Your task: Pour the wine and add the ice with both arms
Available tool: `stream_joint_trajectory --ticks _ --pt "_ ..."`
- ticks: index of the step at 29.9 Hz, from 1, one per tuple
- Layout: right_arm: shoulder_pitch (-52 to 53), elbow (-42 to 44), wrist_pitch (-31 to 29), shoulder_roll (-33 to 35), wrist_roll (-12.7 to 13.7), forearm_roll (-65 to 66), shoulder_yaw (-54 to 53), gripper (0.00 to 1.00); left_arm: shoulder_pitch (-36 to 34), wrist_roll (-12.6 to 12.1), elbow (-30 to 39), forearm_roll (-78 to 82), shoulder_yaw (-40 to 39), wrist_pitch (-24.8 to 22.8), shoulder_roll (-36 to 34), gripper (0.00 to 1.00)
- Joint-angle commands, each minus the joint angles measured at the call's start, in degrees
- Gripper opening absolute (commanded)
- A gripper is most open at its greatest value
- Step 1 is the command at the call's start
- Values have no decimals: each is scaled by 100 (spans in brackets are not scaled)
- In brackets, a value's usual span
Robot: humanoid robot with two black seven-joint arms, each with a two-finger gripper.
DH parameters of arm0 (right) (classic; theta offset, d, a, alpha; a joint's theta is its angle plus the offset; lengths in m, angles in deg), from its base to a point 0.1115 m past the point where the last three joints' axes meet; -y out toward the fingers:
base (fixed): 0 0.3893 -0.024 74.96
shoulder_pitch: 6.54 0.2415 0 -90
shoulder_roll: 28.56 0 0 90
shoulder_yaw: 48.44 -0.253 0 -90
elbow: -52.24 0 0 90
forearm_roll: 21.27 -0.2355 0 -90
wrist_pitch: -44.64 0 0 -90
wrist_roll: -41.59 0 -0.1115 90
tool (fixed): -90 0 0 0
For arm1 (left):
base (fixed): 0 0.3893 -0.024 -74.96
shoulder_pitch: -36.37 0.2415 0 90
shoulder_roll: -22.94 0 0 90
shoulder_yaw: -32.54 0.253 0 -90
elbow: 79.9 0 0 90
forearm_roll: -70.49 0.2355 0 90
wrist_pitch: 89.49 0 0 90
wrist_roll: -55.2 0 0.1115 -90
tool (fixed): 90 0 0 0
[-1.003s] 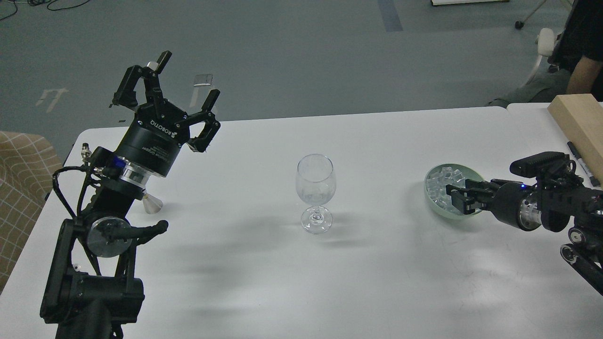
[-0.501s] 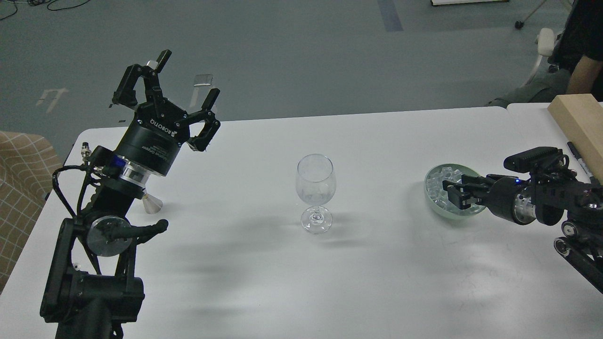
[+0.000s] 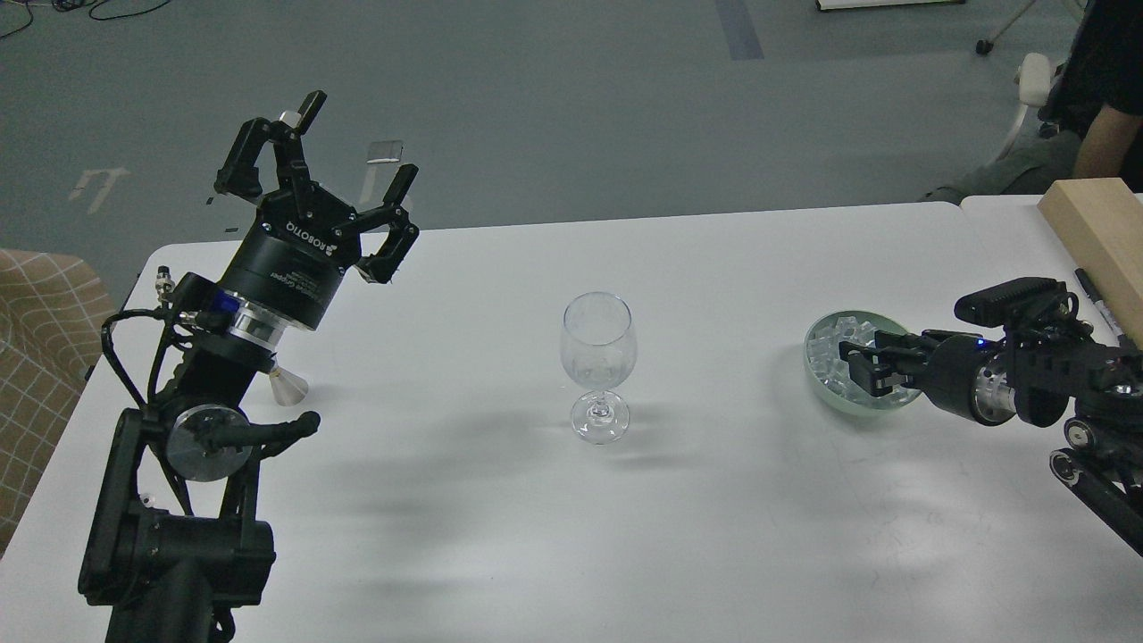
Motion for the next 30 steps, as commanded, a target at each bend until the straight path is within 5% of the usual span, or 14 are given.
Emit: stream_joint_trajectory --ticks 1,18,30 --pt "-9 -22 -5 24 6 0 0 49 -1 0 -8 8 0 0 0 98" --pt "-62 5 -13 -73 14 0 9 49 -1 0 -17 -1 0 0 0 98" --pt "-62 40 -13 -117 41 0 9 39 -1 -9 -17 -1 0 0 0 98"
